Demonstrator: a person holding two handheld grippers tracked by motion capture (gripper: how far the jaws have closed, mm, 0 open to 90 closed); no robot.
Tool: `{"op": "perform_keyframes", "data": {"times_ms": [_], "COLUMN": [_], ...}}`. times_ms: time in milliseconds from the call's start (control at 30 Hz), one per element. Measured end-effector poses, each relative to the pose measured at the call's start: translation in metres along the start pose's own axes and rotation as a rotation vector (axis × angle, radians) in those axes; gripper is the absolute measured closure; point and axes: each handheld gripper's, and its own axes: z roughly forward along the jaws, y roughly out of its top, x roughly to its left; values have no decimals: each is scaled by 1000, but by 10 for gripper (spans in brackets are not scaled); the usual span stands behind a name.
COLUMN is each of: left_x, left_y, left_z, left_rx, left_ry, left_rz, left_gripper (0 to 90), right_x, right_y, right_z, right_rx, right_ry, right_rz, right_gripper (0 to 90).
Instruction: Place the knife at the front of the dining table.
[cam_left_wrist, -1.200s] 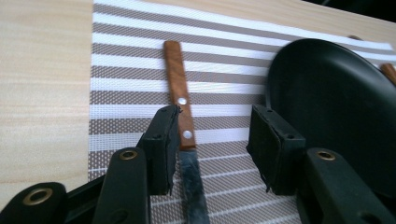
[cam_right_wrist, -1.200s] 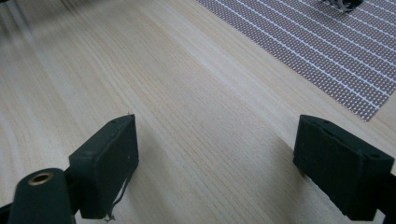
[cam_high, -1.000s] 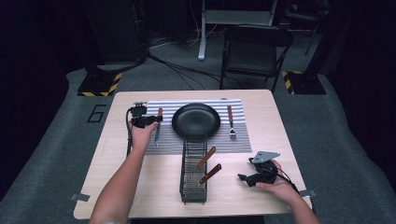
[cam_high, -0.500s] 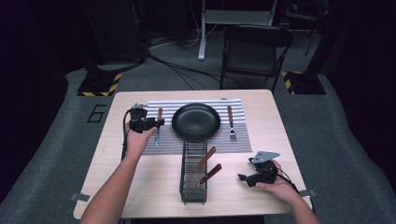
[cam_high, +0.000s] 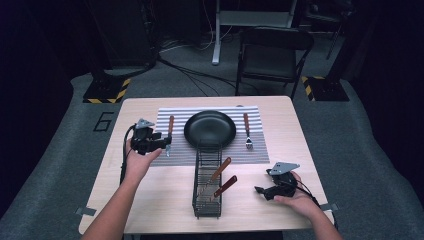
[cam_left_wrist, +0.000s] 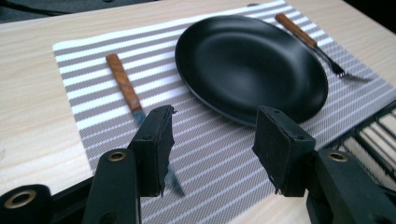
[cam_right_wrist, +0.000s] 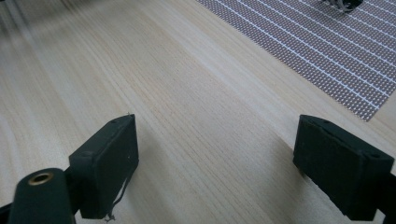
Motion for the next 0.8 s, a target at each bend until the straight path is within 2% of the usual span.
{"op": "perform_keyframes", "data": {"times_ms": [267,367,467,600,633,800], "left_x": [2,4,5,6,6,8], "left_y": [-21,-29,-42,-61,-65,-80], "left_z": [-13,-16,-14,-10,-10,-5], "left_rx": [31,30,46,82,88,100], "left_ry": [-3,-19,-33,-35,-34,-18], "left_rz": [24,5,-14,7,-1,15], "left_gripper": [462,462,461,461,461,459], "right_x": [0,0,0,0,0,0], "right_y": [0,0,0,0,0,0], "right_z": [0,0,0,0,0,0], "right_rx": [0,0,0,0,-1,0], "right_ry": [0,-1,-1,2,1,2], "right_rz": [2,-1,0,-1,0,-1], "right_gripper": [132,132,132,132,132,132]}}
